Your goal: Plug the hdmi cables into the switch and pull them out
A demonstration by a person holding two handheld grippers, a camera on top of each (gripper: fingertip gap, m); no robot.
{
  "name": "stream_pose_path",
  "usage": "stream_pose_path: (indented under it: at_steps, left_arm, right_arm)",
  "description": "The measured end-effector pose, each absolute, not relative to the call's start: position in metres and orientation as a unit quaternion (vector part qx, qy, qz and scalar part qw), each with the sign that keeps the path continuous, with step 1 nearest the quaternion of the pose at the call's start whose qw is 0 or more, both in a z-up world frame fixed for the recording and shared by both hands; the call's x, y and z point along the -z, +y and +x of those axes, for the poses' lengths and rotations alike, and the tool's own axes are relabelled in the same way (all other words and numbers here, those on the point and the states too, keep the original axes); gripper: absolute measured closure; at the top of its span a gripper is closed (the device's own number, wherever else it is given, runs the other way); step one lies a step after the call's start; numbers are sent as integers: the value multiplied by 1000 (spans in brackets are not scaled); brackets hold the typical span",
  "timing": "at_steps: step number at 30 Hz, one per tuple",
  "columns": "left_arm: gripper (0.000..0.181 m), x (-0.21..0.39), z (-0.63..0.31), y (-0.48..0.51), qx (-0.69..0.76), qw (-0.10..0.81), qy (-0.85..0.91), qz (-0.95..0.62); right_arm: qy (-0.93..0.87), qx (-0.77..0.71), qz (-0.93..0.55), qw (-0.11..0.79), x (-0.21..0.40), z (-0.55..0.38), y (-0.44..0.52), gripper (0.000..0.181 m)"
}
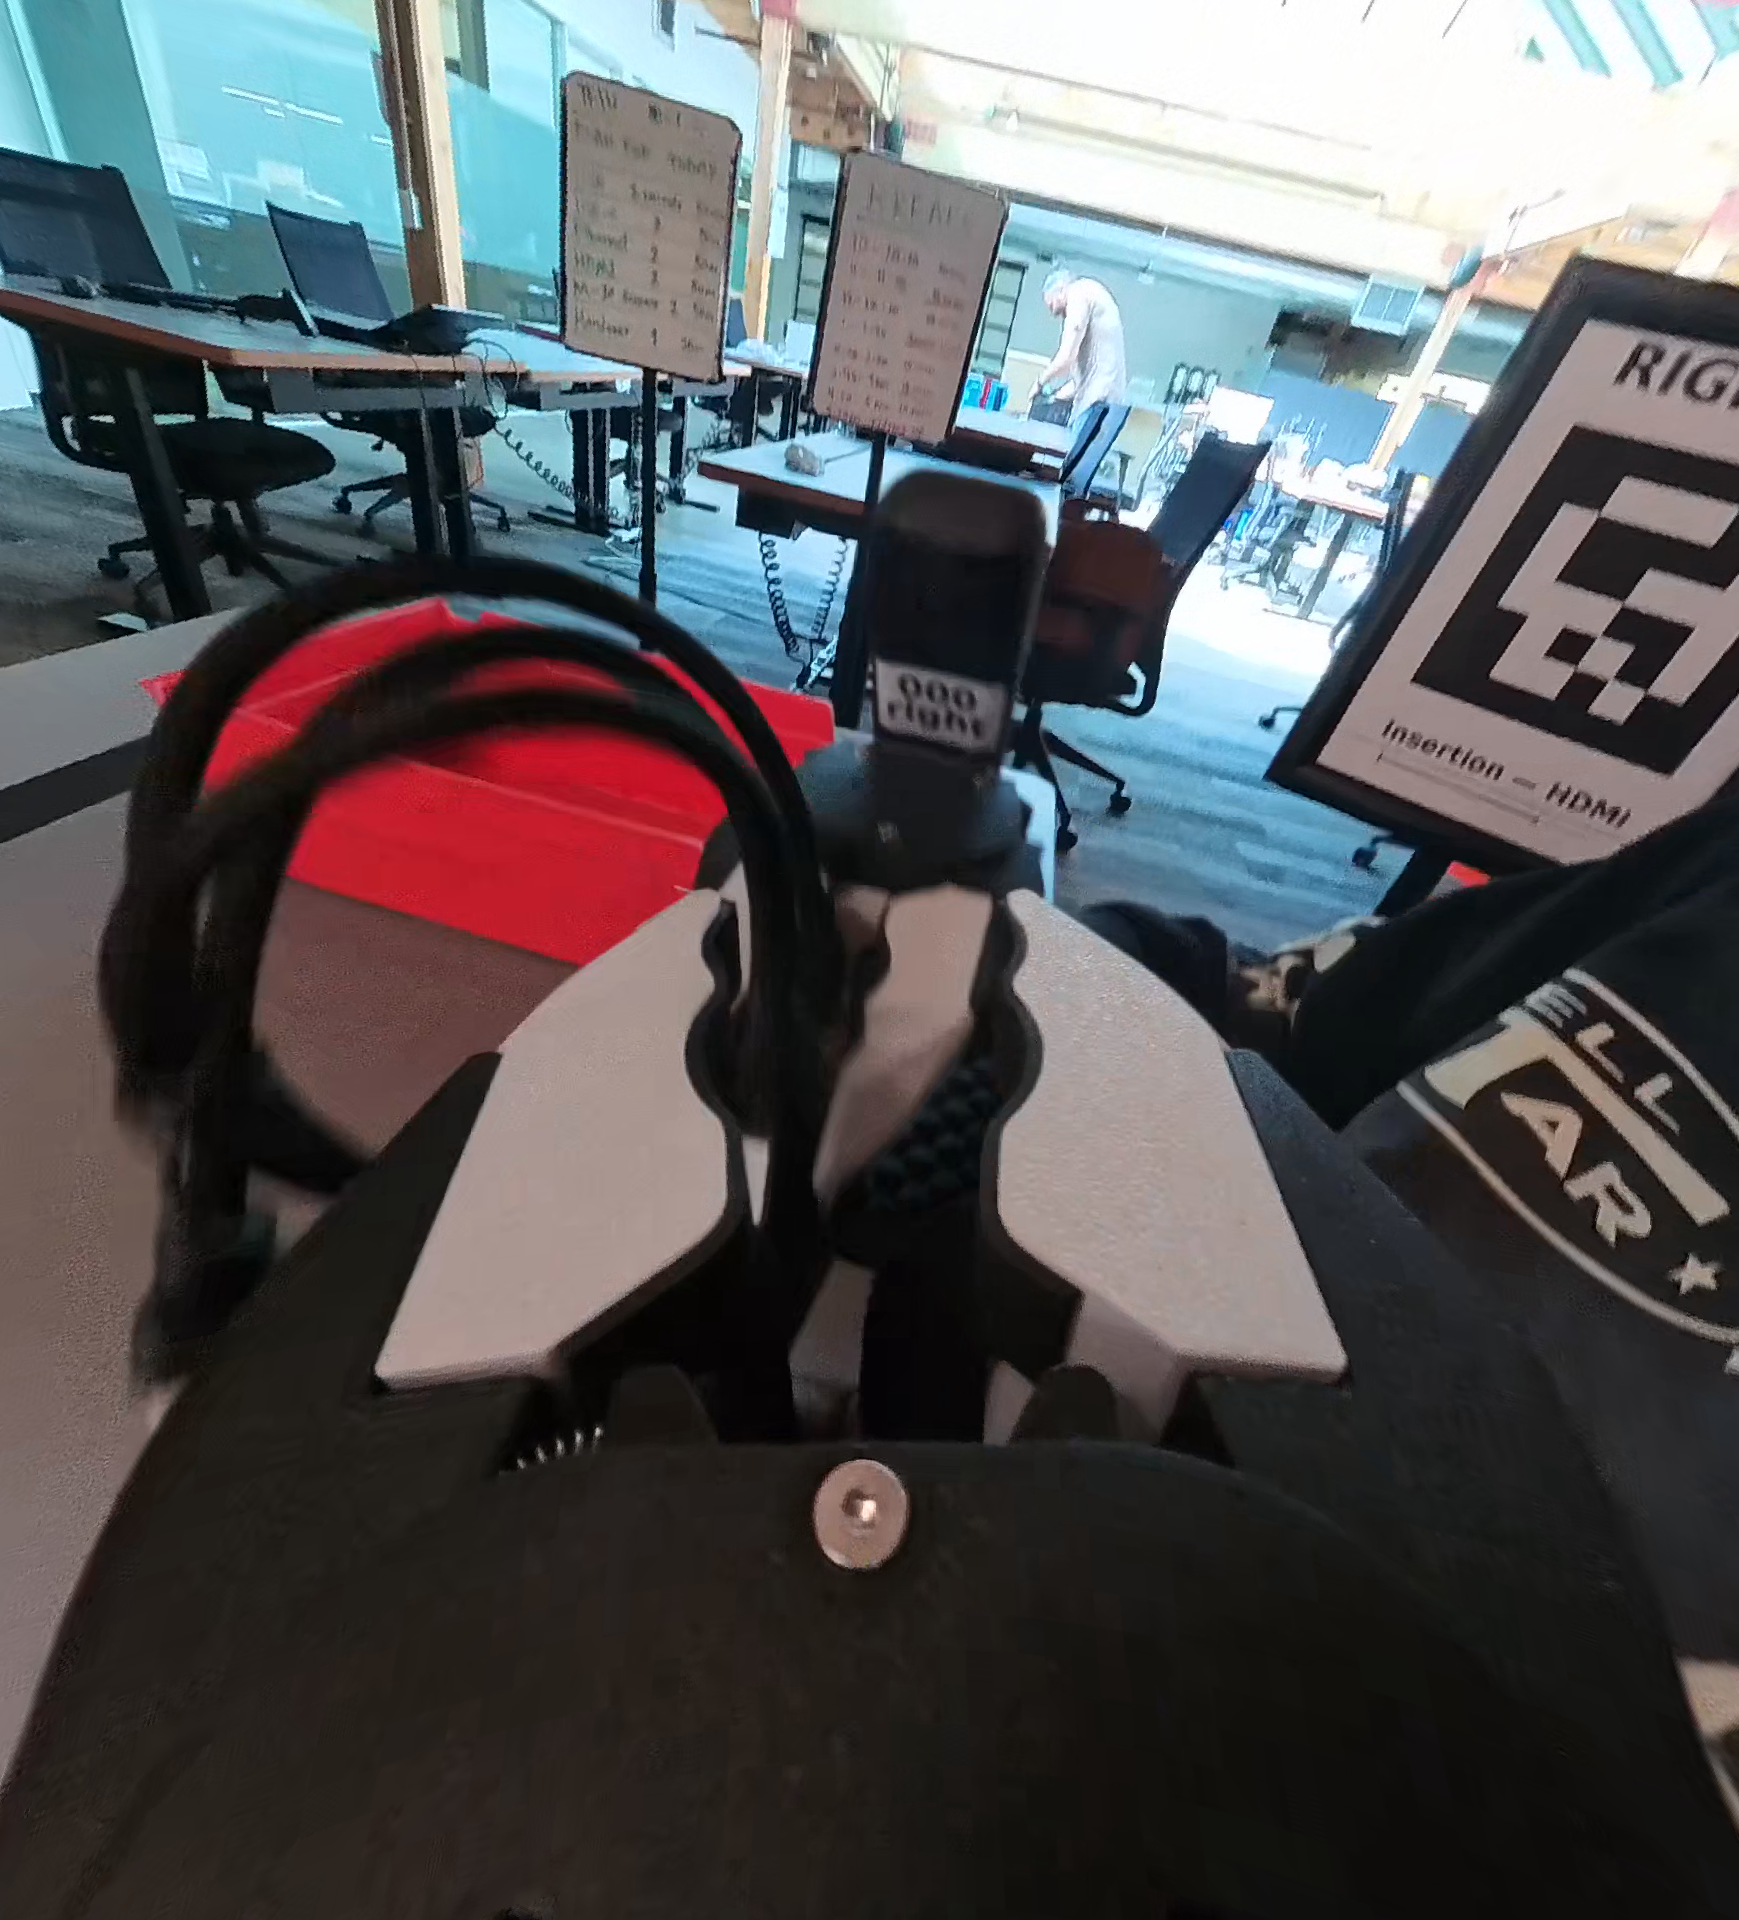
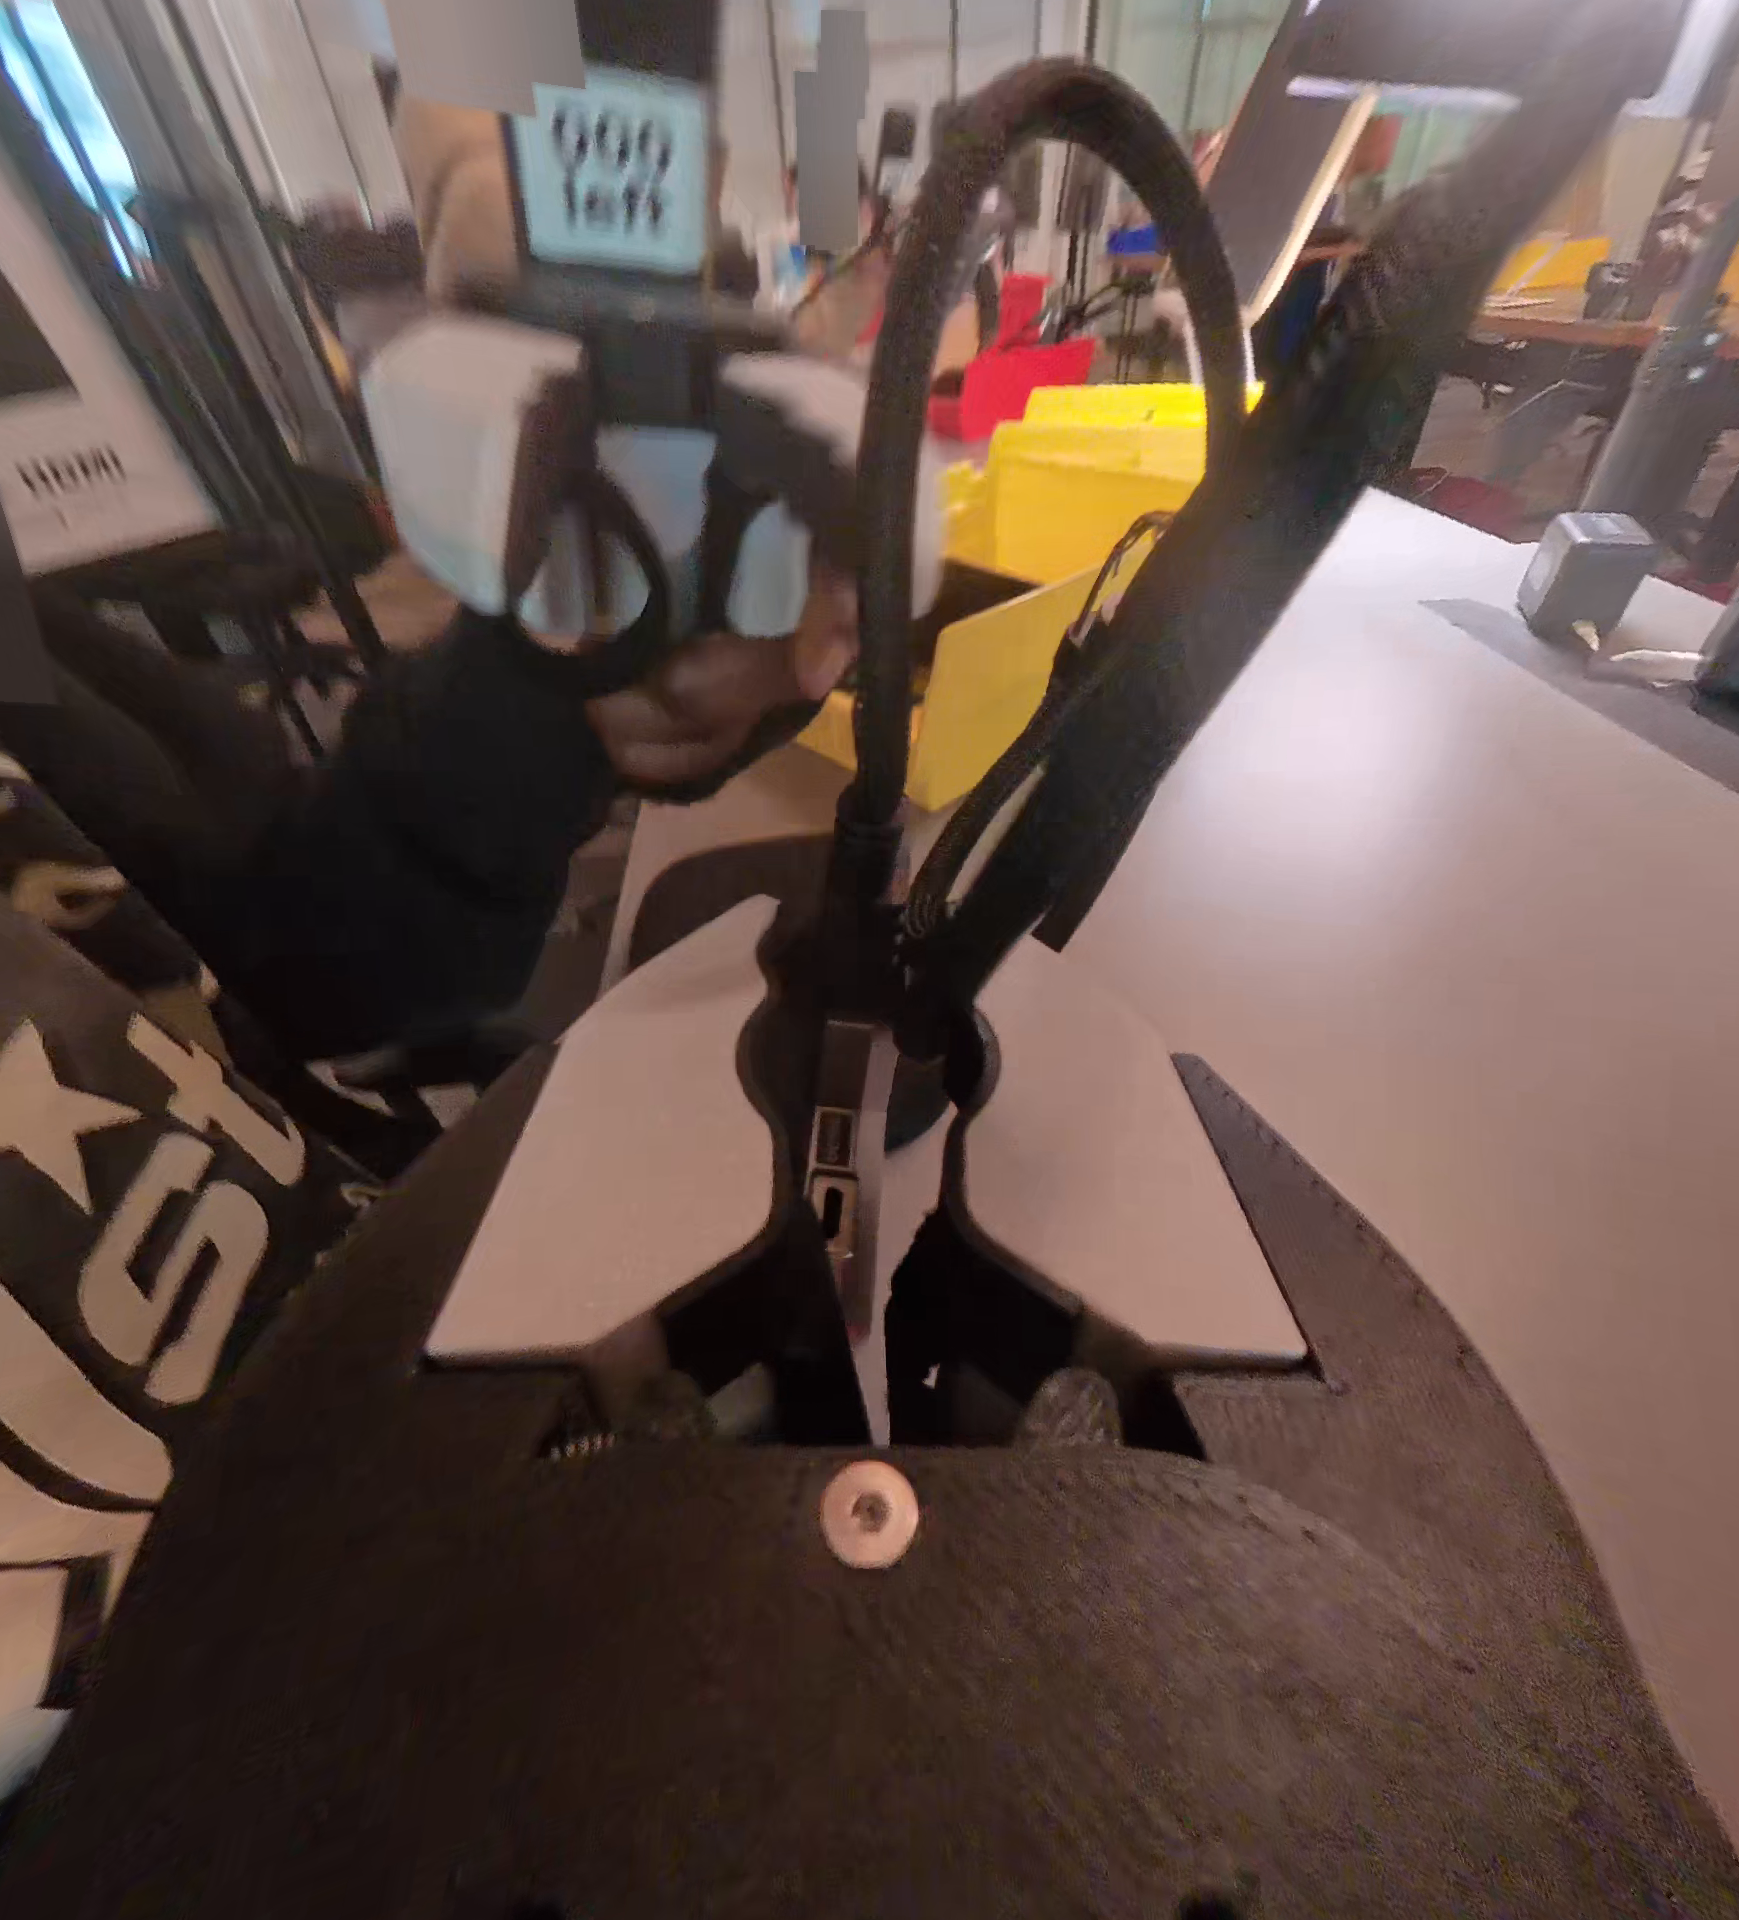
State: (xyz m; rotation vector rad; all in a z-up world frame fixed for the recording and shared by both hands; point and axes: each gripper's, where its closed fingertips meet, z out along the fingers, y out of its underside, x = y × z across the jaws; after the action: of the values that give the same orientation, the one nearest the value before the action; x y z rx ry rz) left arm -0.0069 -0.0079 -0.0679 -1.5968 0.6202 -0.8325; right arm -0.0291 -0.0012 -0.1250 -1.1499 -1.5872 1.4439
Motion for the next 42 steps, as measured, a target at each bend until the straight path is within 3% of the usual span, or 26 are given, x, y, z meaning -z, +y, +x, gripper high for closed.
stream_pose_path:
  at_steps: [5, 9, 10, 13, 18, 23, 26, 30, 34, 37, 40, 42]
  left_arm:
    - [130, 102, -53, 4, 257, 596, 217, -729]
    - [122, 128, -37, 7, 365, 555, 178, -726]
    - [124, 130, -31, 8, 391, 555, 173, -714]
    - [158, 123, -19, 4, 467, 571, 158, -656]
    - [161, 119, -24, 0, 519, 572, 139, -620]
    - [161, 118, -42, -6, 539, 553, 121, -623]
    - [161, 131, -50, -7, 515, 533, 127, -660]
    - [161, 140, -54, -9, 522, 499, 119, -681]
    - [161, 144, -47, -17, 570, 461, 119, -670]
    - [162, 160, -35, -20, 547, 427, 153, -703]
    - [161, 173, -22, -20, 509, 411, 181, -734]
    - [160, 181, -13, -20, 504, 395, 196, -742]
  right_arm:
    - [-554, -626, -448, 317, 102, -23, 14, 154]
    - [-520, -679, -439, 275, 88, -25, 12, 154]
    - [-513, -686, -441, 268, 88, -27, 12, 155]
    - [-502, -687, -449, 271, 90, -32, 16, 154]
    - [-511, -669, -440, 313, 94, -33, 17, 148]
    - [-566, -549, -406, 462, 103, -8, 25, 111]
    - [-630, -416, -352, 553, 108, 13, 26, 114]
    - [-720, -123, -239, 640, 116, 24, 33, 116]
    - [-759, 107, -108, 633, 134, 11, 41, 108]
    - [-784, 128, -42, 606, 147, -5, 30, 109]
    - [-857, 112, -59, 500, 182, -11, 22, 108]
    - [-877, 106, -81, 462, 197, -12, 22, 145]
